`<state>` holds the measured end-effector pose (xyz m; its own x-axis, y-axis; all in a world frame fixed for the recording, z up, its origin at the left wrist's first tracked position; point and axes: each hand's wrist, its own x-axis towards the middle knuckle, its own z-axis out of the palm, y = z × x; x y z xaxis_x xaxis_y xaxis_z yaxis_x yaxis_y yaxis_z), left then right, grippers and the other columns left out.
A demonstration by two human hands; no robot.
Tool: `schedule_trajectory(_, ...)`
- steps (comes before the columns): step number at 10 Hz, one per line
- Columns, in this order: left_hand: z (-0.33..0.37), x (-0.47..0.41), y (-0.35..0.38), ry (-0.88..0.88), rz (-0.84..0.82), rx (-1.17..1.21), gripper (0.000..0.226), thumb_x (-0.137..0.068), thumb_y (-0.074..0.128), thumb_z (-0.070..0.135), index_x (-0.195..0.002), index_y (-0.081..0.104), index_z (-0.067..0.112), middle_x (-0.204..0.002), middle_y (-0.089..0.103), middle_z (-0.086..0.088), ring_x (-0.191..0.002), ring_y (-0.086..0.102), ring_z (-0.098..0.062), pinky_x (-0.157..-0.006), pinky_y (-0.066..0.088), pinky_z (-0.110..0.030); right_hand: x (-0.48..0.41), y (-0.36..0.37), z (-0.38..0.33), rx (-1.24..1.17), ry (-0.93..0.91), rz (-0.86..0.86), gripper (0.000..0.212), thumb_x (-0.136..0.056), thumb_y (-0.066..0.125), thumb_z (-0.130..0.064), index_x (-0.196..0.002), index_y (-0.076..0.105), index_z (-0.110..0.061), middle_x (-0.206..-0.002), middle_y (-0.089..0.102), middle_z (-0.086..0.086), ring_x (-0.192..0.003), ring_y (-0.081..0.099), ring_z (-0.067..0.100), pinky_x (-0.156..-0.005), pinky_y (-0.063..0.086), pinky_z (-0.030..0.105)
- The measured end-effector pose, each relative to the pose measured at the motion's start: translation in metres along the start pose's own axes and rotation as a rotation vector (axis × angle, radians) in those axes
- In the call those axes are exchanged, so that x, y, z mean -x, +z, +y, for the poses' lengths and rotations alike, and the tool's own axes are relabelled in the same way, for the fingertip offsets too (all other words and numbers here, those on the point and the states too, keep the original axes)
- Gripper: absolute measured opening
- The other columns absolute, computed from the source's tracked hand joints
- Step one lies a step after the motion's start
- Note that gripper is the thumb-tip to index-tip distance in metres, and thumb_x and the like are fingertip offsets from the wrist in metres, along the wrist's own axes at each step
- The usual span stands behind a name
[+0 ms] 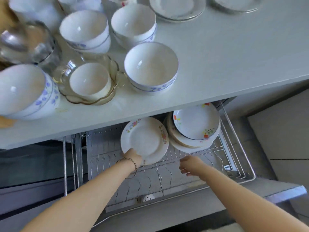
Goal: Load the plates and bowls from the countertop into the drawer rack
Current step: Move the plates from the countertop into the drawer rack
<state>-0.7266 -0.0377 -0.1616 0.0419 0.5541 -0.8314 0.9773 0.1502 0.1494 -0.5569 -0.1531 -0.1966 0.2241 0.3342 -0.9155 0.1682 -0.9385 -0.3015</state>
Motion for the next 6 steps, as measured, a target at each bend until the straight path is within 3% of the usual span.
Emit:
schedule_trajectory(1,0.036,0.056,0.002,0.157,-0.061,-0.126,0.03,-0.095,0.035,0.006,-0.112,0.059,0.002,-0.11,0.061,-0.011,-0.1,0.056,-0.024,-0.083,0.045,-0.029,0.045,-0.051,0.018,0.121,-0.059,0.041,0.027,-0.091,0.045,-0.007,-0.107,0.065,-0.002,-0.105,0.07,0.018,-0.066,0.055,0.016,-0.06,0.044,0.022)
schedule_trajectory(2,0.088,0.094,0.011,0.252,-0.042,-0.223,0.032,-0.092,0.035,0.008,-0.063,0.044,0.017,-0.067,0.043,0.001,-0.064,0.041,-0.015,-0.059,0.035,-0.023,0.09,-0.111,0.043,0.238,-0.101,0.058,0.033,-0.094,0.038,-0.012,-0.106,0.066,0.0,-0.082,0.071,0.003,-0.066,0.06,0.009,-0.059,0.044,0.015)
schedule_trajectory(3,0.156,0.133,0.026,0.375,0.01,-0.245,0.038,-0.091,0.036,0.007,-0.056,0.028,0.021,-0.06,0.027,0.003,-0.057,0.029,-0.015,-0.051,0.021,-0.023,0.131,-0.177,0.073,0.333,-0.153,0.128,0.033,-0.093,0.041,-0.014,-0.115,0.063,-0.003,-0.092,0.073,0.005,-0.077,0.066,0.014,-0.078,0.055,0.024)
schedule_trajectory(4,0.228,0.169,0.051,0.431,0.051,-0.237,0.032,-0.091,0.035,0.008,-0.06,0.038,0.016,-0.062,0.03,0.003,-0.057,0.029,-0.014,-0.058,0.029,-0.025,0.16,-0.25,0.109,0.434,-0.207,0.242,0.034,-0.092,0.045,-0.019,-0.12,0.06,-0.008,-0.114,0.069,0.008,-0.102,0.064,0.021,-0.092,0.047,0.026)
schedule_trajectory(5,0.298,0.212,0.079,0.508,0.123,-0.145,0.021,-0.089,0.035,0.006,-0.086,0.053,0.016,-0.076,0.046,-0.003,-0.067,0.042,-0.02,-0.064,0.036,-0.023,0.188,-0.325,0.144,0.458,-0.234,0.317,0.034,-0.092,0.044,-0.021,-0.123,0.057,-0.014,-0.122,0.063,0.003,-0.114,0.058,0.02,-0.094,0.045,0.027)
schedule_trajectory(6,0.357,0.247,0.109,0.517,0.125,0.033,0.019,-0.087,0.036,0.006,-0.079,0.048,0.018,-0.086,0.051,-0.006,-0.076,0.047,-0.02,-0.066,0.036,-0.024,0.211,-0.388,0.167,0.48,-0.304,0.373,0.034,-0.093,0.043,-0.022,-0.124,0.055,-0.015,-0.123,0.062,0.002,-0.115,0.056,0.019,-0.095,0.044,0.027)
